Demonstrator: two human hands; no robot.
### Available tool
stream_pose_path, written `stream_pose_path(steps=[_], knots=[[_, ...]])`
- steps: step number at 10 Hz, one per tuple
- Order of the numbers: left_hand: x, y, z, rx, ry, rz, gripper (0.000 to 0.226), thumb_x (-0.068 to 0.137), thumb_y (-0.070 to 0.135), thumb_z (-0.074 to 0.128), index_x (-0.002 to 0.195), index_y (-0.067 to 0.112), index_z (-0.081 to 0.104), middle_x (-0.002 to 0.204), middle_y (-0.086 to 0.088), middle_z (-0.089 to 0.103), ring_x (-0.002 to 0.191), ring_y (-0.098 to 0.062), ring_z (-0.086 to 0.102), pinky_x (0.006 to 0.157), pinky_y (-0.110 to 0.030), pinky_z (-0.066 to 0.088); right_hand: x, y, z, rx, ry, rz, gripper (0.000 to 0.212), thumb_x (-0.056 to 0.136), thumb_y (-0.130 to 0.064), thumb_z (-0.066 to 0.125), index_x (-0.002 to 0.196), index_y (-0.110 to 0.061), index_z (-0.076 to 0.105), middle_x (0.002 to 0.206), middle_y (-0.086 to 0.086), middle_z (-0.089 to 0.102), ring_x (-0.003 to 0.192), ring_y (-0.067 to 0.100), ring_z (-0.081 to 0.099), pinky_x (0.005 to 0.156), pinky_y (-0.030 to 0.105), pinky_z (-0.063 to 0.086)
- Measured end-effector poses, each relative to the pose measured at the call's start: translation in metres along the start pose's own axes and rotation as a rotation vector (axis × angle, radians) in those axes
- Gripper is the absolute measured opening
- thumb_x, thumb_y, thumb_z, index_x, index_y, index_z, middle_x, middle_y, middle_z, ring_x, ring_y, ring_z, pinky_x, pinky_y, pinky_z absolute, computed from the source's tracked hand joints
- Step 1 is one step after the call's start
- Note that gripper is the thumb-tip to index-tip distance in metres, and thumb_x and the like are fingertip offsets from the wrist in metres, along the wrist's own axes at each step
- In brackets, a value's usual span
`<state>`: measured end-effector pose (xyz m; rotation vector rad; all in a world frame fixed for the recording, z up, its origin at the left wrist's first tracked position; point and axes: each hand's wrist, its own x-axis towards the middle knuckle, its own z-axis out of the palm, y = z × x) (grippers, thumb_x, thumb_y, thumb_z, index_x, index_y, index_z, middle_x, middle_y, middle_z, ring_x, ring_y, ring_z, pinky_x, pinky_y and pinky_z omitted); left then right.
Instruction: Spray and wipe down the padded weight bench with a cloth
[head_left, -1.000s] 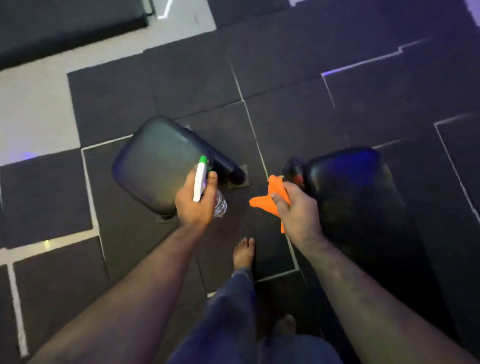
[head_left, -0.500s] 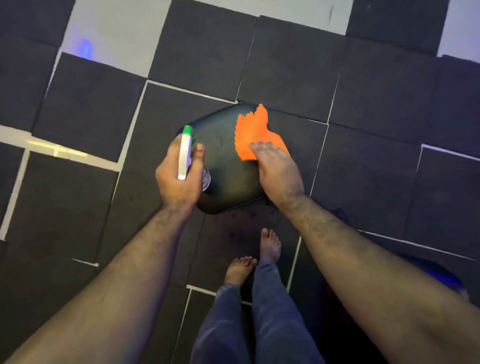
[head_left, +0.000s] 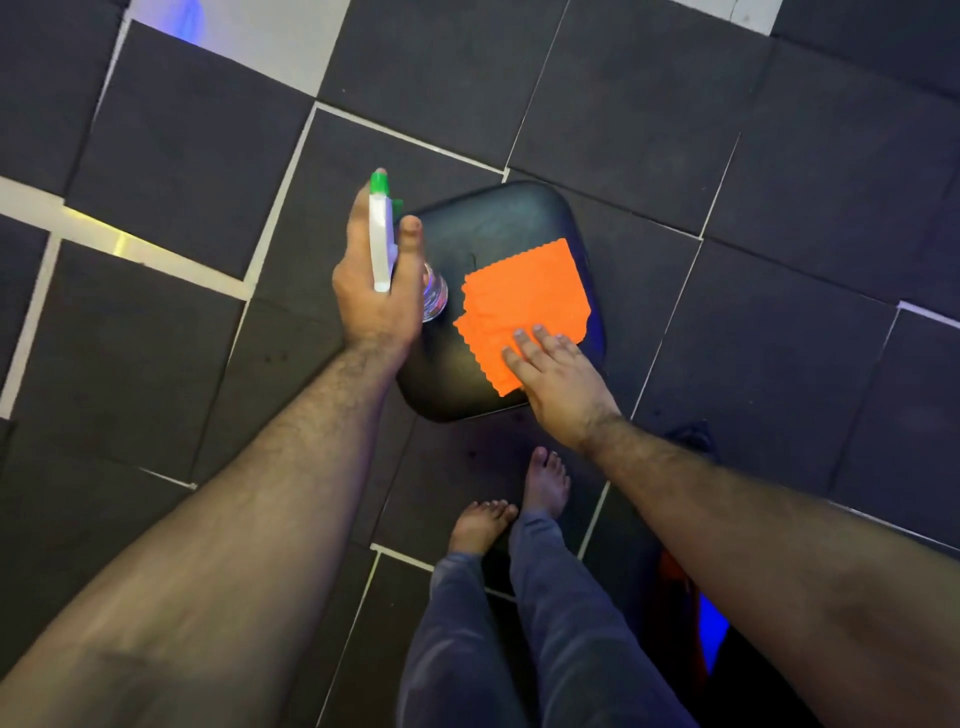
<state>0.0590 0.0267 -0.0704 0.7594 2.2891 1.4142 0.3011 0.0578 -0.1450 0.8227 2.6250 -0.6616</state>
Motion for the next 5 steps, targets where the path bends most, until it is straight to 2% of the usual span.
stream_pose_path(steps=[1, 2, 3, 4, 5], knots=[[-0.004, -0.009, 0.0, 0.03, -0.044, -0.01, 0.061, 0.104, 0.056, 0.065, 0.155, 0.024, 0.053, 0.117, 0.055, 0.06, 0.103, 0.024, 0.06, 0.092, 0.001, 0.039, 0.001, -0.002, -0.004, 0.001, -0.012, 0.023, 0.061, 0.106, -0.012, 0.05, 0.165, -0.02, 0.033, 0.176, 0.008, 0.022, 0.163, 0.033, 0.016, 0.132, 0.047, 0.01], [-0.004, -0.013, -0.003, 0.064, -0.126, -0.054, 0.06, 0.094, 0.07, 0.07, 0.144, 0.044, 0.049, 0.118, 0.035, 0.07, 0.112, 0.01, 0.067, 0.097, -0.013, 0.05, 0.002, -0.005, -0.006, 0.016, -0.038, 0.057, 0.064, 0.105, -0.013, 0.05, 0.166, -0.021, 0.03, 0.177, 0.007, 0.02, 0.164, 0.031, 0.014, 0.132, 0.046, 0.009], [-0.004, -0.017, -0.01, 0.167, -0.288, -0.178, 0.081, 0.084, 0.06, 0.084, 0.144, 0.07, 0.031, 0.112, 0.036, 0.068, 0.103, 0.006, 0.071, 0.089, -0.016, 0.054, 0.004, -0.01, -0.012, 0.014, -0.07, 0.083, 0.068, 0.104, -0.019, 0.052, 0.167, -0.022, 0.027, 0.177, 0.006, 0.018, 0.164, 0.03, 0.013, 0.133, 0.045, 0.009], [-0.01, -0.031, -0.021, 0.33, -0.402, -0.271, 0.112, 0.077, 0.056, 0.087, 0.167, 0.035, 0.025, 0.134, 0.018, 0.07, 0.121, -0.014, 0.07, 0.098, -0.025, 0.05, -0.001, -0.017, -0.02, 0.001, -0.07, 0.108, 0.069, 0.104, -0.03, 0.055, 0.166, -0.022, 0.027, 0.177, 0.008, 0.019, 0.163, 0.031, 0.018, 0.132, 0.046, 0.012], [-0.026, -0.028, -0.028, 0.48, -0.431, -0.456, 0.118, 0.085, 0.056, 0.081, 0.173, 0.023, 0.01, 0.156, -0.003, 0.06, 0.14, -0.032, 0.06, 0.111, -0.037, 0.049, -0.017, -0.022, -0.032, 0.036, -0.047, 0.206, 0.071, 0.103, -0.037, 0.058, 0.166, -0.021, 0.028, 0.176, 0.012, 0.02, 0.162, 0.032, 0.023, 0.133, 0.046, 0.015]])
